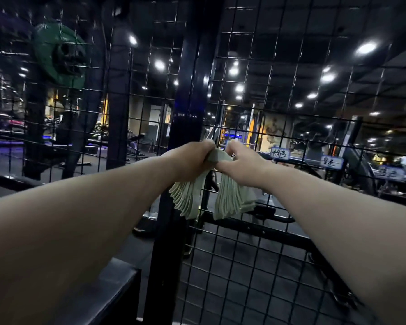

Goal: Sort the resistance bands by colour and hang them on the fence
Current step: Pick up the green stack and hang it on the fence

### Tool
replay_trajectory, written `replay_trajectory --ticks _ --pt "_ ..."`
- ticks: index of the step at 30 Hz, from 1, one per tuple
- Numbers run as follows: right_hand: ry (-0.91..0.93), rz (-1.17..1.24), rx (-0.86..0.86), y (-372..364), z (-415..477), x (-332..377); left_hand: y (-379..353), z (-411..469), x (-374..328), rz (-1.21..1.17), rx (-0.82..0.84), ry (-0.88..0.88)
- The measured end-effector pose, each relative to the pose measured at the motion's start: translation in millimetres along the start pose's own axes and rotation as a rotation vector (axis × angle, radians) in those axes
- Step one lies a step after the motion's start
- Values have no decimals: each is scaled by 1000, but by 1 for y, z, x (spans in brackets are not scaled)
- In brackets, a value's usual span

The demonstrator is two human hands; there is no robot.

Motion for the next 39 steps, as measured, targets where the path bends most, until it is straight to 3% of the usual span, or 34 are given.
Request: replay_trajectory --ticks 19,25,31,39 --pt "-23 -76 49 -31 8 -30 -35 4 22 -30 -28 -69" --pt "-6 -271 -20 -32 7 -28 -36 11 21 114 -29 -103" --pt "15 -296 -88 -31 5 -26 -33 11 17 315 -26 -110" --pt "127 -314 -195 -31 -1 -25 -38 4 10 173 71 -96"
Point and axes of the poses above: each hand's wrist, its own z-axis towards the middle knuckle, its own y-axis out of the back of the hand, x = y × z, the point moved 4 cm from there along z, towards the middle knuckle, and after that the axes turned 10 degrees about -x, right-handed, at the moved point
